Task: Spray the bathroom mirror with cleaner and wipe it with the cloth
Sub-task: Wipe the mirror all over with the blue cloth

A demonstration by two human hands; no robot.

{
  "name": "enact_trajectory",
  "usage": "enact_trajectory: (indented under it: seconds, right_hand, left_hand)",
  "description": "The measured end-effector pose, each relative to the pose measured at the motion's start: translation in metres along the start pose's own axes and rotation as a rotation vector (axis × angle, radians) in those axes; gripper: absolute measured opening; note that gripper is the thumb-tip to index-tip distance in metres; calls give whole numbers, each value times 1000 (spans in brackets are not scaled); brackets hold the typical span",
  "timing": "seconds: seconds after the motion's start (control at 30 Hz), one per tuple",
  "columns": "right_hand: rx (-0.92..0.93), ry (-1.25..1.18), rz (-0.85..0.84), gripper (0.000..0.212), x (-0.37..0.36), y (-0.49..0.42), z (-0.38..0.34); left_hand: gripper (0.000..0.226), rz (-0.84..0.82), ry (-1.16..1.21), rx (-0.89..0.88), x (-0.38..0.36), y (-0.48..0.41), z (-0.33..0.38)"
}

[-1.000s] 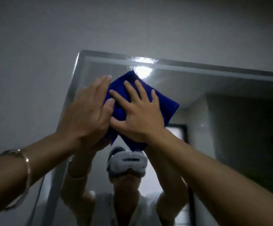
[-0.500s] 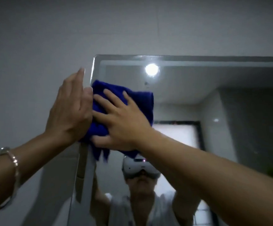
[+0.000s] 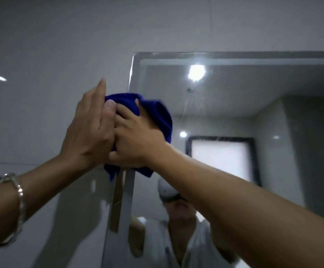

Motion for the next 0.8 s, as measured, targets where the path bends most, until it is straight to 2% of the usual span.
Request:
enact_trajectory:
  seconds: [0.07, 0.1, 0.13, 0.27, 0.33, 0.4, 0.5, 0.57, 0.6, 0.63, 0.73, 0.77, 0.8]
  right_hand:
    - [23, -104, -21, 65, 6, 38, 14]
    - [-29, -105, 3, 69, 13, 49, 38]
    - [-131, -79, 45, 74, 22, 56, 73]
    - [-783, 61, 126, 77, 62, 69, 222]
    - [-862, 52, 111, 75, 63, 65, 223]
    - [-671, 55, 105, 73, 48, 75, 171]
    - [-78, -1, 99, 70, 23, 137, 48]
    - [124, -55, 49, 69, 22, 175, 38]
    - [113, -67, 69, 70, 29, 178, 63]
    - [-8, -42, 118, 74, 38, 173, 102]
    - [-723, 77, 171, 78, 77, 182, 249]
    - [-908, 103, 177, 77, 88, 195, 281]
    - [-1005, 109, 182, 75, 95, 204, 296]
  left_hand:
    - [70, -65, -111, -65, 10, 7, -15]
    - [71, -85, -154, -80, 18, 8, -24]
    - [71, -81, -172, -64, 25, 7, -34]
    - [70, -14, -182, 16, 40, 5, -44]
    - [74, -63, -161, -4, 24, 10, -25]
    - [72, -63, -63, 15, -2, 12, 11]
    - [69, -59, 121, -10, -37, 11, 85]
    - [65, -104, 184, -102, -55, 15, 122]
    - [64, -148, 186, -141, -69, 19, 128]
    - [63, -198, 169, -173, -76, 22, 129]
    - [60, -226, 39, -243, -76, 37, 108]
    - [61, -217, 13, -219, -66, 40, 98]
    - [62, -207, 2, -193, -58, 42, 91]
Point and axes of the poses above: each hand's wrist, its own y-axis away from the middle knuckle, its own x-axis out of the back of the hand, z = x × y, the point moved 5 cm from there along -y, towards the middle knuckle, and after that the axes turned 8 degrees about z, right-handed, at the moved point
